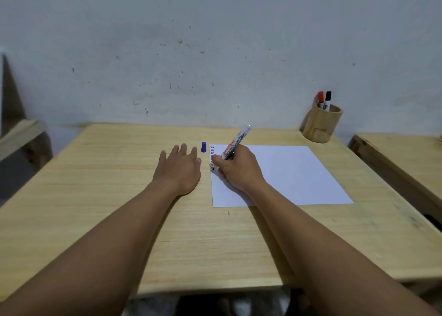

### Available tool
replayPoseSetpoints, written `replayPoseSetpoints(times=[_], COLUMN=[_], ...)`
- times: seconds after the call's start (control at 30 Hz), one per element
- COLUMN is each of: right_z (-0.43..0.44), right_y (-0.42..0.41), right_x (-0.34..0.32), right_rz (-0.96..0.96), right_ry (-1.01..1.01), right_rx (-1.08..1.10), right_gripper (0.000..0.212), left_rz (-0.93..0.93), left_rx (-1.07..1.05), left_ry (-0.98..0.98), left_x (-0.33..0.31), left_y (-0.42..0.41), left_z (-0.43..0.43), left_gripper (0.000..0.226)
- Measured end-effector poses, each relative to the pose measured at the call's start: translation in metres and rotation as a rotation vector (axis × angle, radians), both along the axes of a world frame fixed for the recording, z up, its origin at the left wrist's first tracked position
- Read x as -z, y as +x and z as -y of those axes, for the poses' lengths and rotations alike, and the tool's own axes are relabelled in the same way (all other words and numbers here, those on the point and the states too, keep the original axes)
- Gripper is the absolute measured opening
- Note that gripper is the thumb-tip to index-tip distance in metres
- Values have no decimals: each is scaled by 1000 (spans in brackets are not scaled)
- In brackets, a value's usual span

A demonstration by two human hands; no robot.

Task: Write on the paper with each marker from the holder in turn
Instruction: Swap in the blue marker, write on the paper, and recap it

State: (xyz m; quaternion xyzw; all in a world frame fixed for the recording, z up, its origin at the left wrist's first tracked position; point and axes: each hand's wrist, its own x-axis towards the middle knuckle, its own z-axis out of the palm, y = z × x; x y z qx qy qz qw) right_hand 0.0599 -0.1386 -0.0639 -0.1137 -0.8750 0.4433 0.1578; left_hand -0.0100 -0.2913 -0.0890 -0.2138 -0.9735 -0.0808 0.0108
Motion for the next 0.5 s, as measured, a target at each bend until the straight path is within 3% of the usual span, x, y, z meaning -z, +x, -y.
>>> replayPoseSetpoints(times=[0.3,0.5], right_z=[-2,-10], right_y=[-1,-3], right_x=[-1,-5], right_rz=[12,-60], right_ry=[-27,-339], right_rx=[5,46], right_gripper=[26,36], left_rz=[21,-77], left_rx=[-10,-118], left_ry=[46,333], left_x=[-4,-19], left_y=[3,5], left_z=[0,-6], left_gripper=[54,43])
